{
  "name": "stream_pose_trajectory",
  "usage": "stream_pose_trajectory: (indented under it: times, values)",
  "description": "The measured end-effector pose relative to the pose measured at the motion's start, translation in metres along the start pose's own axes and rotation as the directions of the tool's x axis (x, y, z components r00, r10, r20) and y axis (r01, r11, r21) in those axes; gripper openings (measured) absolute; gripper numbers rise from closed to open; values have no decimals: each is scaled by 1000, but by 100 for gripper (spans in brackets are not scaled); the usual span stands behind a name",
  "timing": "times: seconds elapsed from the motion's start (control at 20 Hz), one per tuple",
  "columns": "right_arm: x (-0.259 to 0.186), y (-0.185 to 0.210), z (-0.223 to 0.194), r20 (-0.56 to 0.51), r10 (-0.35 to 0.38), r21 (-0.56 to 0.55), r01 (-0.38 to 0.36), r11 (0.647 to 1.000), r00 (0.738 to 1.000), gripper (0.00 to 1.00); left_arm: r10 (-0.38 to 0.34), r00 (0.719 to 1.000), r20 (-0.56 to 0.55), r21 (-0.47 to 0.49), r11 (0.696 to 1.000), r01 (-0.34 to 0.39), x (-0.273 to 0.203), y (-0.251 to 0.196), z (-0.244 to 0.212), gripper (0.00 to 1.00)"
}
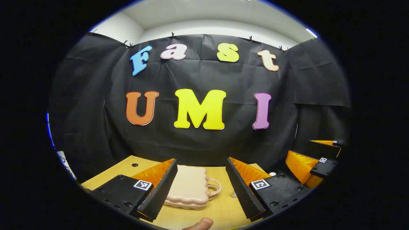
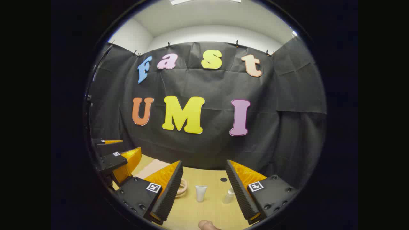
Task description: First open the suitcase, pack the skin care products into it, and then close the suitcase.
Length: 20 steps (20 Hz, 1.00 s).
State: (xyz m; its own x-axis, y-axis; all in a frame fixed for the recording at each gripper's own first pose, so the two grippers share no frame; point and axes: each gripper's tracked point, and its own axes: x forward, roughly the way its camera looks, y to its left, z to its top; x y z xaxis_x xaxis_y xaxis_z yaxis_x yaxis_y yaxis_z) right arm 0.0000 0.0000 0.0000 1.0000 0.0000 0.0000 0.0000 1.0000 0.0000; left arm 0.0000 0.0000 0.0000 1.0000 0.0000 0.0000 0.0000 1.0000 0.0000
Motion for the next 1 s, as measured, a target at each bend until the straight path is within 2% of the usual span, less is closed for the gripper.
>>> stream_pose_trajectory:
  times: [0.3, 0.5, 1.0]
  values:
    - [18, -14, 8, 8, -6, 14, 6, 1000, 1000, 80, -7, 999, -31, -2, 1000, 7, 17, -14, -6, 96]
    - [25, -20, 8, 8, -9, 14, 9, 1000, 1000, 80, -24, 1000, -12, 11, 1000, 25, 23, -24, 0, 96]
    - [27, -28, 13, 25, -7, 4, 7, 1000, 1000, 80, -17, 1000, -15, 14, 1000, 17, 27, -29, -3, 96]
